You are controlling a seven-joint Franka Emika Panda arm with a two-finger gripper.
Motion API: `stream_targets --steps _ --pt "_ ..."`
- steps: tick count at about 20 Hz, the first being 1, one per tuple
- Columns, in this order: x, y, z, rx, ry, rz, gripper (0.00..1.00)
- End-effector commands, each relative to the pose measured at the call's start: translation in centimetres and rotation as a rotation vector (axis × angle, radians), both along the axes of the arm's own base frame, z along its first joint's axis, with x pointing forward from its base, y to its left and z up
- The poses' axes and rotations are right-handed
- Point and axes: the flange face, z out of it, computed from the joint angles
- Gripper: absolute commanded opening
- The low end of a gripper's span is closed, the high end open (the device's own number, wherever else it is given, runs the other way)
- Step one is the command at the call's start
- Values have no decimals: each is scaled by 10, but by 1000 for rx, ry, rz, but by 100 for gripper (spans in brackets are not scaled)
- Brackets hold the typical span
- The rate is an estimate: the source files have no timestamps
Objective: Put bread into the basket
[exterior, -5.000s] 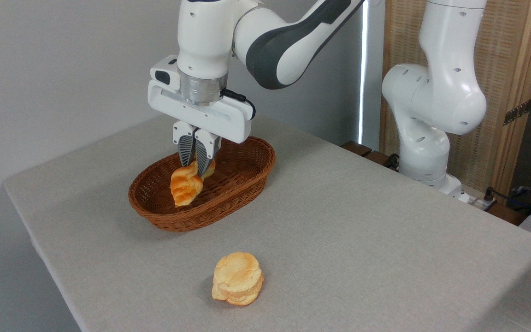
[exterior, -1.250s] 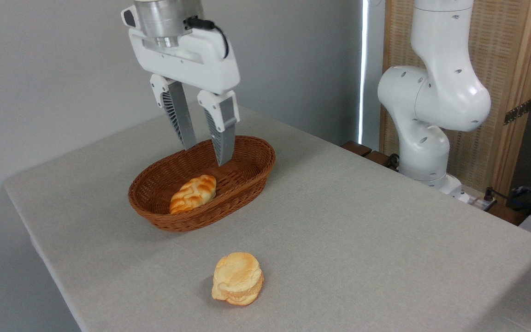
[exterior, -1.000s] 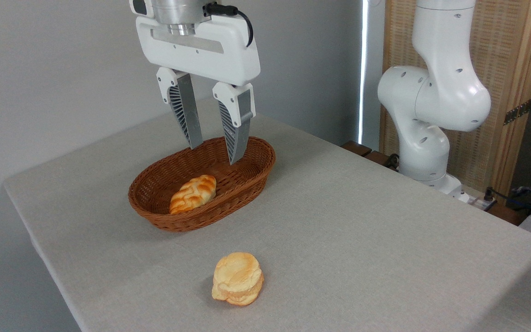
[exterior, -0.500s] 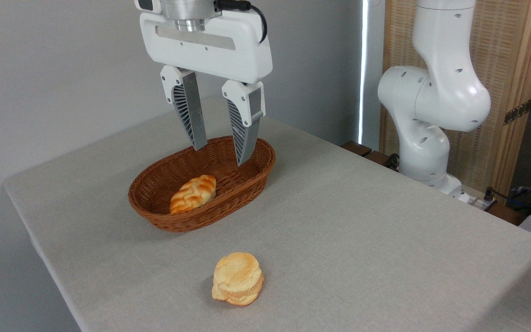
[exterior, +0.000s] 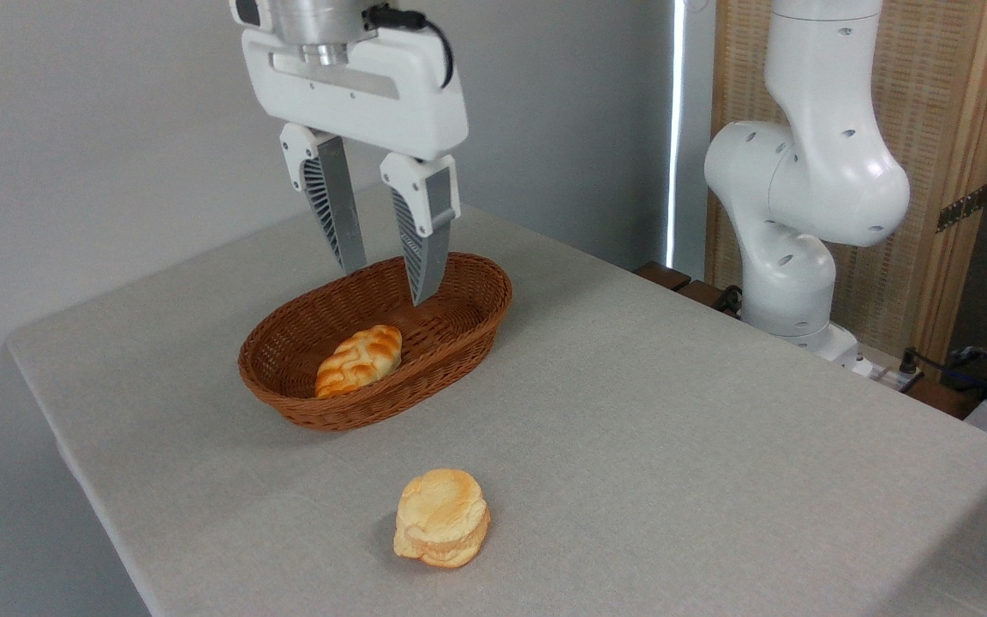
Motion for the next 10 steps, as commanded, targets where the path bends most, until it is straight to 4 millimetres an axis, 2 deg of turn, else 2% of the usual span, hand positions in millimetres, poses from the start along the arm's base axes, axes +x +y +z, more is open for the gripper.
stream_targets --steps 1,10 --pt "2 -10 -2 3 1 -180 100" --pt "-1 -5 -2 1 23 -177 100"
